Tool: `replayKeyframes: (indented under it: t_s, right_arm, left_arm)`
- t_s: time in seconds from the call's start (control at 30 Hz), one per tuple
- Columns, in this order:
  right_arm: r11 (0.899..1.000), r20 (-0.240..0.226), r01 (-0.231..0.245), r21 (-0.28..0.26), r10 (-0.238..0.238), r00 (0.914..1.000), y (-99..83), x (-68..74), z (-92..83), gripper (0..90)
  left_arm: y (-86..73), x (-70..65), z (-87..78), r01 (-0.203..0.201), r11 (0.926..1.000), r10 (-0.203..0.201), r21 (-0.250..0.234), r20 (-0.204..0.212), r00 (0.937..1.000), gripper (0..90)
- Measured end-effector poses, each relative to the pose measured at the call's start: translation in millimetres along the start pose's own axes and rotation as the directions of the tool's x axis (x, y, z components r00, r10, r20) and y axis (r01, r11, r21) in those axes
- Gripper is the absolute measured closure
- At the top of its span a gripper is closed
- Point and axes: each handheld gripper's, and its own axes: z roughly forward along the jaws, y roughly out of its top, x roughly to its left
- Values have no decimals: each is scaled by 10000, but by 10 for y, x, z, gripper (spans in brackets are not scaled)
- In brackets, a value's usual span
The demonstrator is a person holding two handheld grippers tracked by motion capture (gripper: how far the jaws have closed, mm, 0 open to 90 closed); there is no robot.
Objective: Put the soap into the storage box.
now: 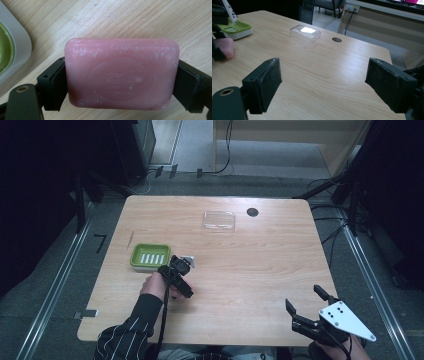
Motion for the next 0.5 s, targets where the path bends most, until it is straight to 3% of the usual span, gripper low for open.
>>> replayKeyframes:
  t_s: [0.5]
  right_arm:
    - [10000, -5, -1, -7, 1, 10000, -1, -1, -1, 136]
  left_arm:
    - [-123, 79, -85, 156, 9998, -156, -90, 38, 9999, 136]
